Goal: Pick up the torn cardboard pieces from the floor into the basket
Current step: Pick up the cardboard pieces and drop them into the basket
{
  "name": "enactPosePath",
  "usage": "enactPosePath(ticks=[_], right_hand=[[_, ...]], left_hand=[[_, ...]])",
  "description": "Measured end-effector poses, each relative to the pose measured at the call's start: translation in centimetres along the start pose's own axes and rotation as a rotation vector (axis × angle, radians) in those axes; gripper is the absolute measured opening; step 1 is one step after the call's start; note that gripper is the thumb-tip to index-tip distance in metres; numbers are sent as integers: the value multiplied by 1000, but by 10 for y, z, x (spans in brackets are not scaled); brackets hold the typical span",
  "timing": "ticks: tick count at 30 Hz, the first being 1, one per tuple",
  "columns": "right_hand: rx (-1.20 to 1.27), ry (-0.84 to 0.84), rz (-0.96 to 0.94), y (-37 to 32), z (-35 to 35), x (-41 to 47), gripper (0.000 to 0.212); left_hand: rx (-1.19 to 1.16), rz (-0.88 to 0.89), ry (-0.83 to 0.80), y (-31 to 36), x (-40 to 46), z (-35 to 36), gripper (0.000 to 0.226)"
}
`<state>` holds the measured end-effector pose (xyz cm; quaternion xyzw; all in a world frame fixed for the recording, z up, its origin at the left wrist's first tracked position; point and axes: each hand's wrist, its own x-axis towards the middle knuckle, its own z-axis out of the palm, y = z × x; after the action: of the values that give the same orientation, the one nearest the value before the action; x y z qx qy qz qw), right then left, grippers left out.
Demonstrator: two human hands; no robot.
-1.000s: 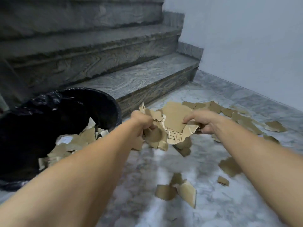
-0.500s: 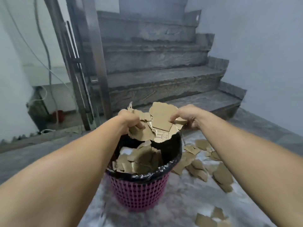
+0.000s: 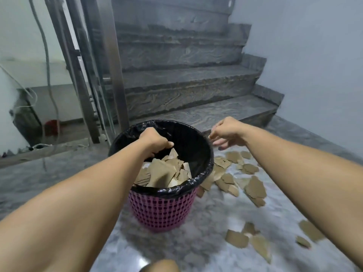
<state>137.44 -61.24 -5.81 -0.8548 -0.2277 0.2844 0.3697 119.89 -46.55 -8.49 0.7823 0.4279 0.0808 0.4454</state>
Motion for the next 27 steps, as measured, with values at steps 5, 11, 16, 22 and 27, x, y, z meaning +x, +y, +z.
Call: enactPosePath(ticks=[5,11,16,22,27], right_hand=[[-54,105,107,57,-62,-13,19],[-125,73,295,158,-97,-23,17],[-299,-62,412,248,-89,-15,33],[-619,-251,280,335,-51,6,69],[-896,-390,40,402,-6,8,110]], left_hand=[[-111,205,-107,61,-2,64,23],[-114,212,-388,91,5,165,36],[291,229,-494,48,14,258,53],[816,366,-660,-41,9,351,86],[1038,478,-603,-83,6,400,108]])
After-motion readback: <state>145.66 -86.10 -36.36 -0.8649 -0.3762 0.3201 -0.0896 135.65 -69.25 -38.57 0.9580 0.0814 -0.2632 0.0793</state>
